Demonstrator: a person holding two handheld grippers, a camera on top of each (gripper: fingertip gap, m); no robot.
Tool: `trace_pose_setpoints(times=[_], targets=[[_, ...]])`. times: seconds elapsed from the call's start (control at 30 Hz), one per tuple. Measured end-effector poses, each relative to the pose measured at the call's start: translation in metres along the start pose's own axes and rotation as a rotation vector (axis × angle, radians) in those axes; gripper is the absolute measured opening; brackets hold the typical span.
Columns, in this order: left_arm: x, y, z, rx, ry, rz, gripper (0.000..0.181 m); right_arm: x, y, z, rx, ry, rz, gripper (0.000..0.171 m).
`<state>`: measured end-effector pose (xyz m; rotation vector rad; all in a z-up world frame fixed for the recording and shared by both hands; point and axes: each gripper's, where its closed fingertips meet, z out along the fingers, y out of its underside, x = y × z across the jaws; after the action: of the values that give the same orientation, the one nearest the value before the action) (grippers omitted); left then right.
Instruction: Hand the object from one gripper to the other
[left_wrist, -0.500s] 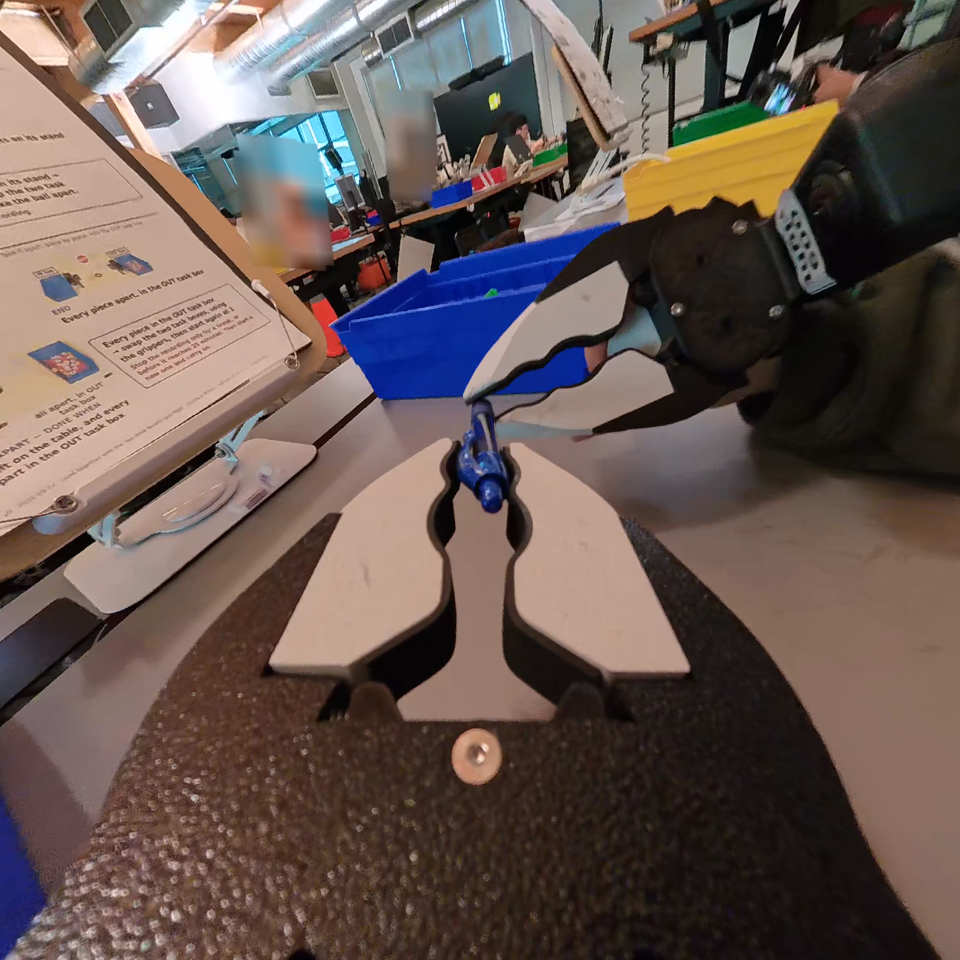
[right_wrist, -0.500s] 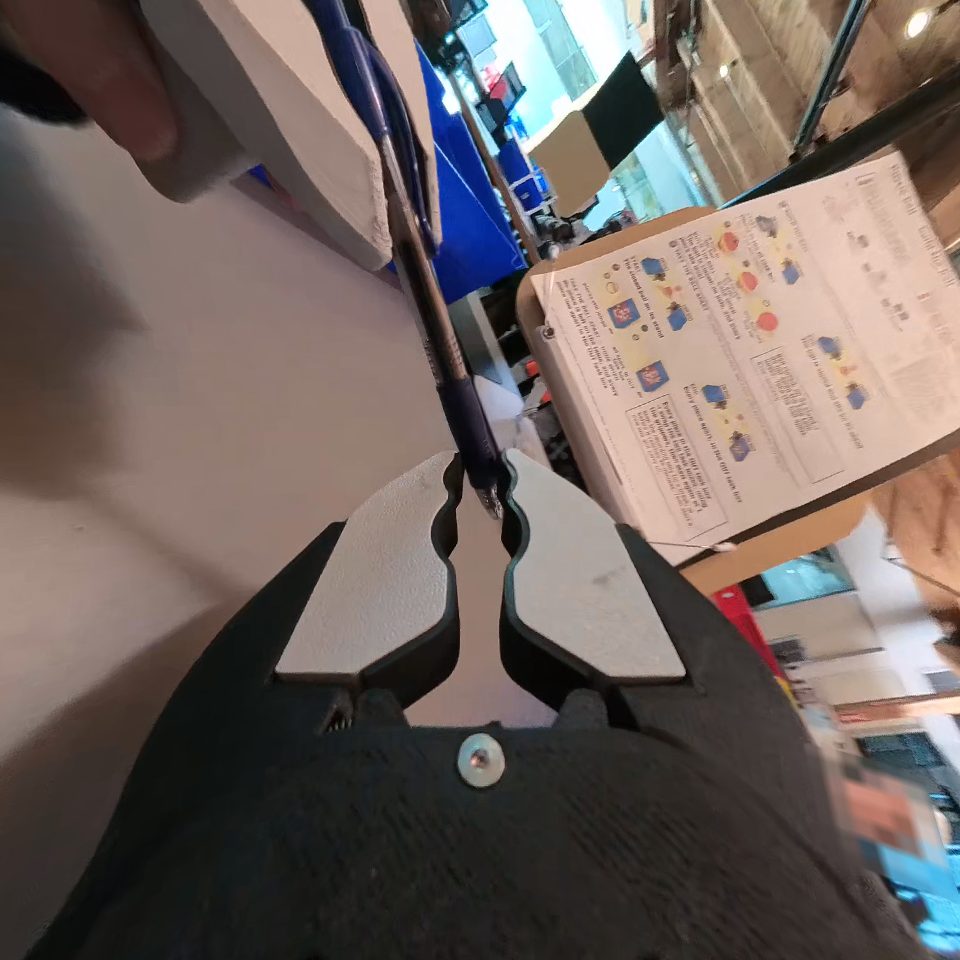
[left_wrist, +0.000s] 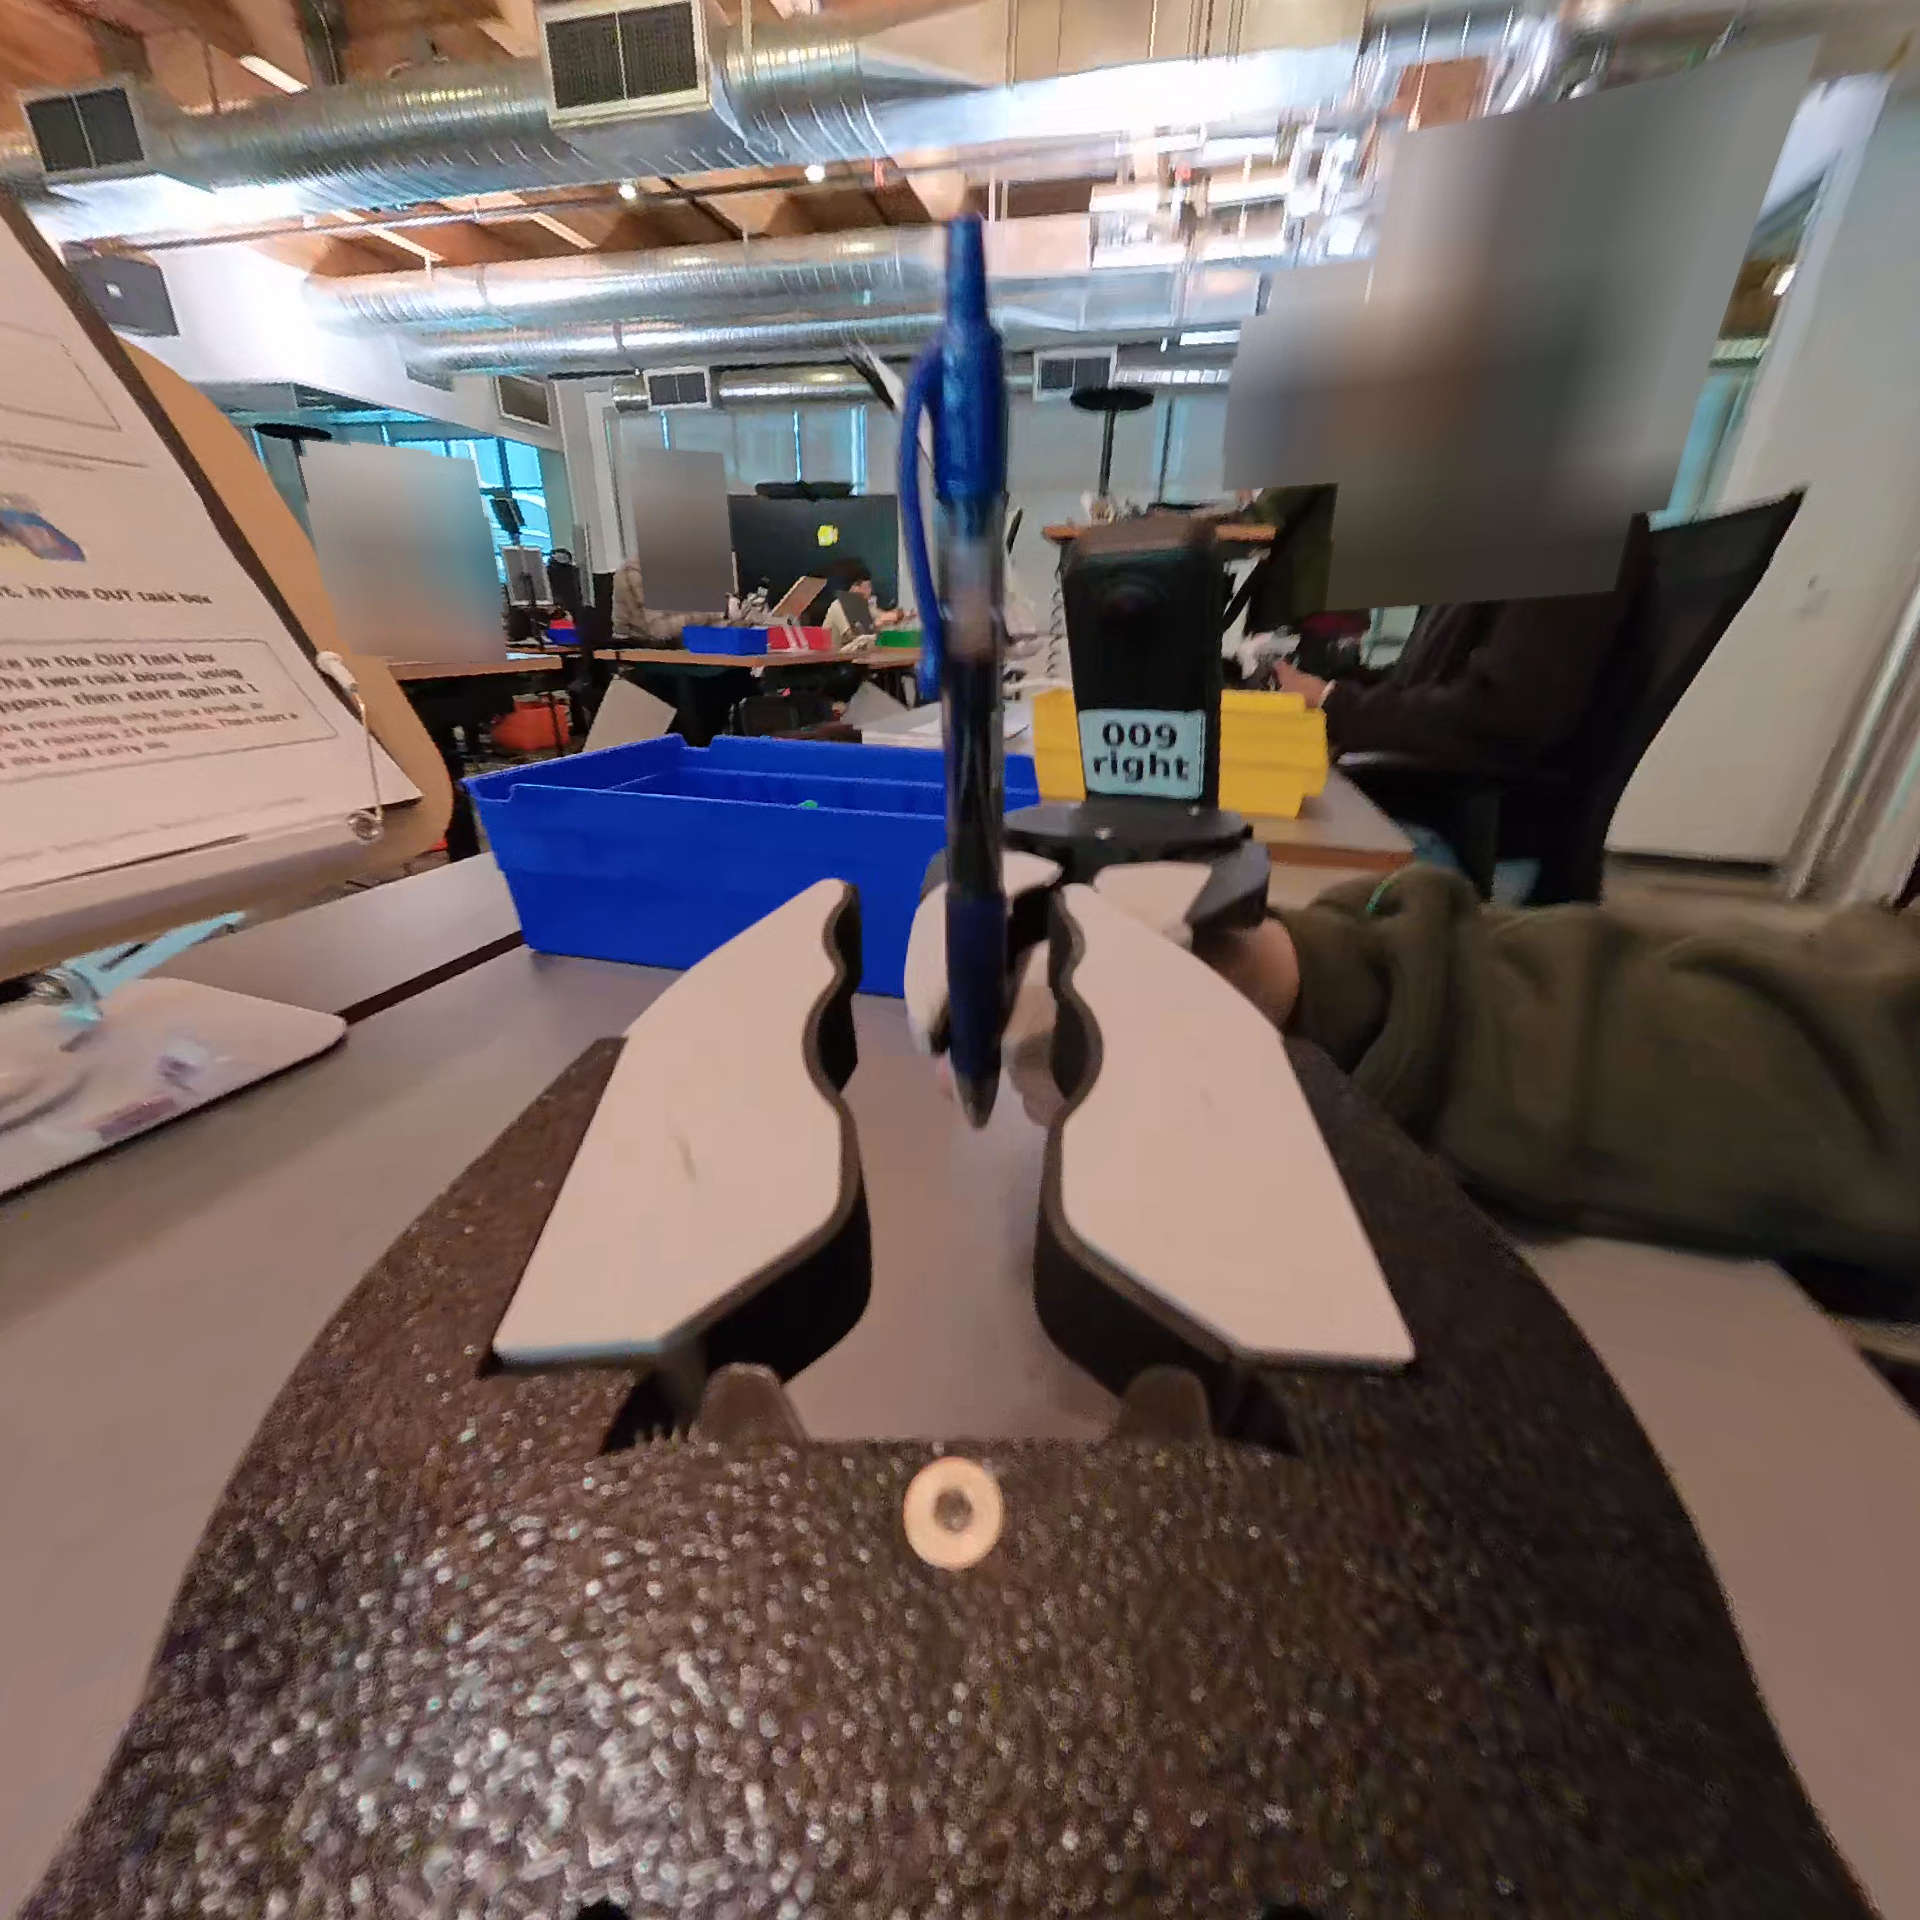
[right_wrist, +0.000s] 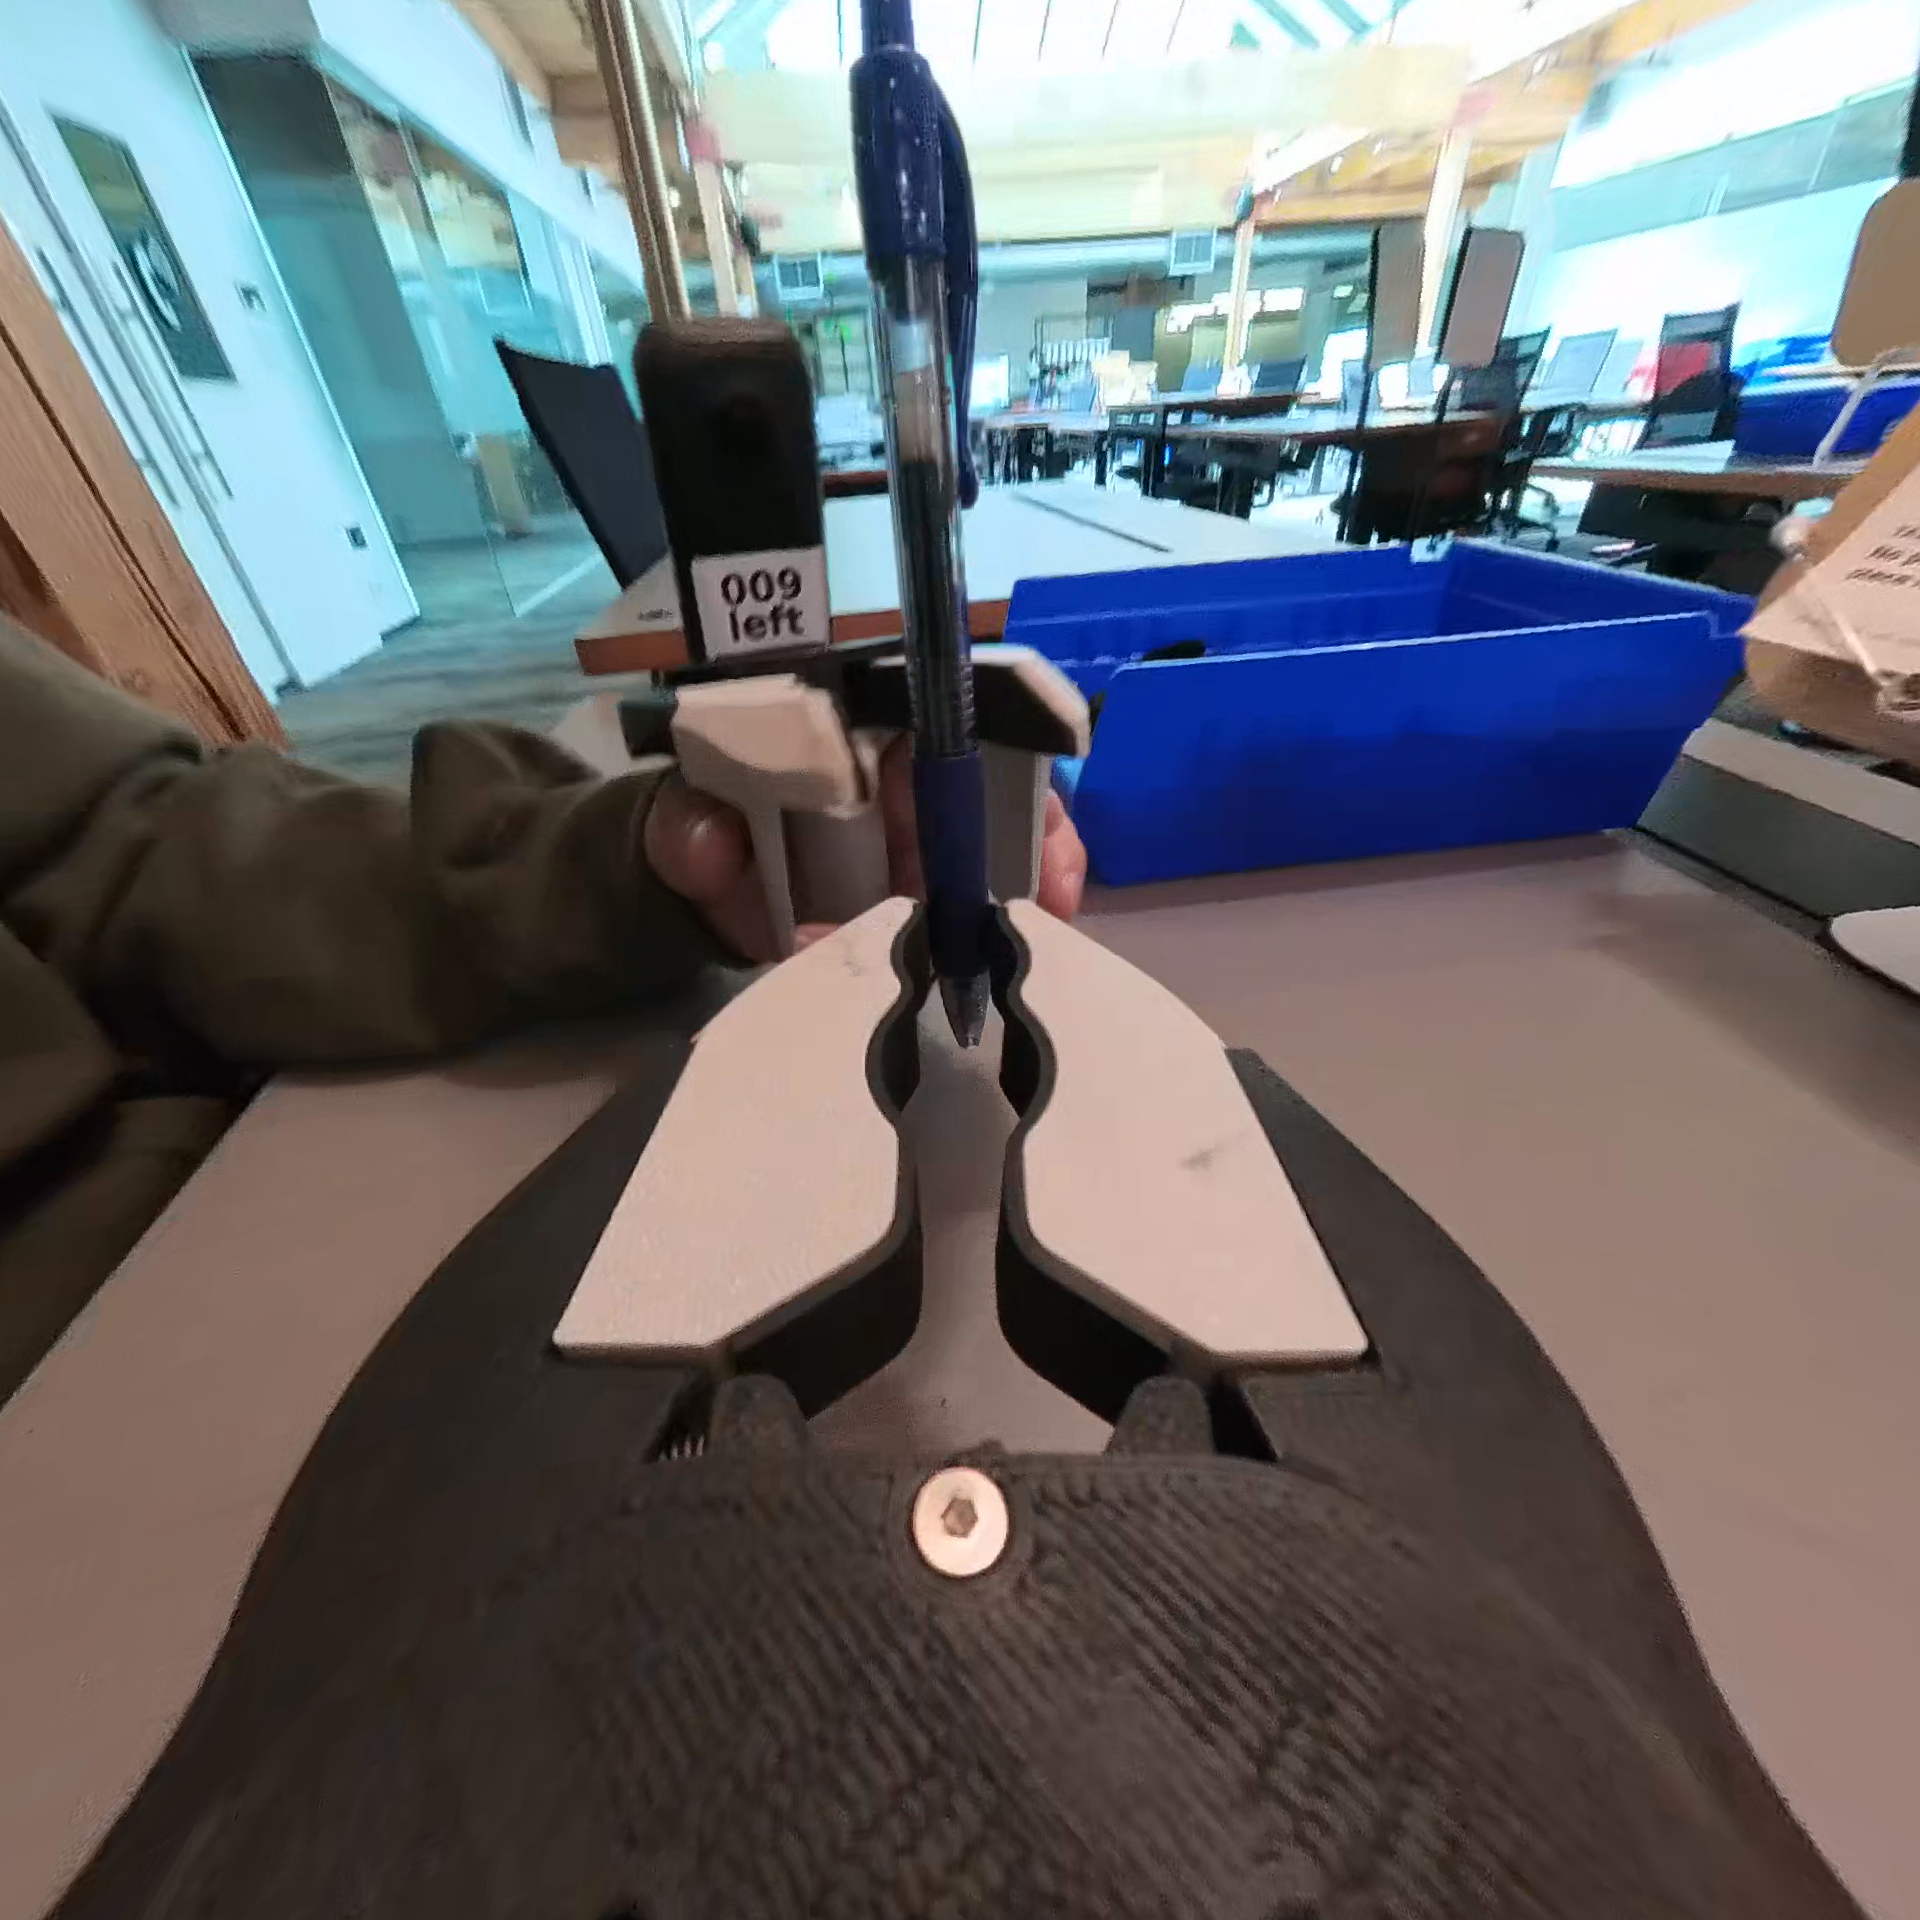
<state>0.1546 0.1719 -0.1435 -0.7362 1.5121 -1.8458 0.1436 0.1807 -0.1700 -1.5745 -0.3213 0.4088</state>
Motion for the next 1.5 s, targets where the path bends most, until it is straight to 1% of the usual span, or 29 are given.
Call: trace_pose_setpoints(times=[0.07,0.1,0.2,0.23,0.3,0.37,0.4,0.47,0.5,0.57,0.63,0.7,0.77,0.83,1.03,1.13,1.17,1.2,1.3,1.37,1.4,1.43,1.5], targets=[[-0.001,-0.001,0.000,0.006,0.010,-0.041,0.024,-0.004,0.004,0.005,-0.028,-0.015,-0.007,0.010],[0.003,-0.001,-0.001,0.004,0.041,-0.040,0.011,-0.002,0.004,0.006,-0.025,0.001,0.001,0.010],[0.001,0.000,-0.001,-0.032,0.025,-0.012,0.010,0.002,0.005,0.006,-0.015,0.020,0.026,0.011],[-0.004,0.002,-0.002,-0.057,-0.018,0.030,0.010,0.008,0.004,0.004,-0.008,0.065,0.011,0.013],[-0.022,0.003,-0.006,-0.100,-0.175,0.181,0.010,0.019,-0.001,-0.001,0.023,0.171,-0.055,0.045],[-0.048,0.012,-0.015,-0.242,-0.385,0.358,0.010,0.024,-0.010,-0.005,0.050,0.237,-0.123,0.052],[-0.057,0.018,-0.019,-0.327,-0.461,0.461,0.010,0.025,-0.015,-0.006,0.075,0.256,-0.139,0.054],[-0.065,0.028,-0.022,-0.472,-0.544,0.666,0.010,0.020,-0.029,-0.004,0.157,0.267,-0.154,0.047],[-0.066,0.034,-0.021,-0.528,-0.552,0.741,0.010,0.019,-0.037,-0.004,0.211,0.284,-0.161,0.040],[-0.064,0.042,-0.017,-0.588,-0.549,0.810,0.010,0.020,-0.049,-0.008,0.297,0.343,-0.172,0.023],[-0.064,0.044,-0.015,-0.592,-0.555,0.808,0.010,0.018,-0.050,-0.009,0.300,0.339,-0.196,0.005],[-0.067,0.041,-0.018,-0.585,-0.583,0.786,0.010,0.023,-0.048,-0.012,0.283,0.372,-0.197,0.007],[-0.070,0.038,-0.021,-0.568,-0.608,0.752,0.010,0.030,-0.045,-0.015,0.270,0.404,-0.175,0.022],[-0.071,0.035,-0.022,-0.555,-0.614,0.744,0.010,0.033,-0.044,-0.016,0.266,0.406,-0.154,0.026],[-0.069,0.037,-0.019,-0.560,-0.604,0.755,0.010,0.030,-0.044,-0.014,0.274,0.385,-0.155,0.021],[-0.068,0.038,-0.019,-0.565,-0.599,0.760,0.010,0.028,-0.040,-0.010,0.246,0.364,-0.155,0.028],[-0.067,0.038,-0.017,-0.560,-0.593,0.761,0.010,0.028,-0.039,-0.009,0.240,0.367,-0.155,0.023],[-0.065,0.037,-0.016,-0.554,-0.588,0.766,0.010,0.027,-0.039,-0.009,0.236,0.363,-0.167,0.010],[-0.062,0.038,-0.014,-0.547,-0.566,0.754,0.010,0.026,-0.041,-0.010,0.236,0.351,-0.164,0.010],[-0.054,0.038,-0.010,-0.502,-0.494,0.712,0.011,0.024,-0.044,-0.013,0.257,0.303,-0.133,0.010],[-0.046,0.039,-0.008,-0.463,-0.420,0.650,0.011,0.021,-0.047,-0.016,0.271,0.261,-0.116,0.010],[-0.035,0.039,-0.005,-0.416,-0.326,0.555,0.018,0.017,-0.050,-0.020,0.291,0.211,-0.107,0.010],[-0.017,0.035,-0.002,-0.343,-0.159,0.302,0.033,0.004,-0.058,-0.029,0.344,0.091,-0.090,0.010]])
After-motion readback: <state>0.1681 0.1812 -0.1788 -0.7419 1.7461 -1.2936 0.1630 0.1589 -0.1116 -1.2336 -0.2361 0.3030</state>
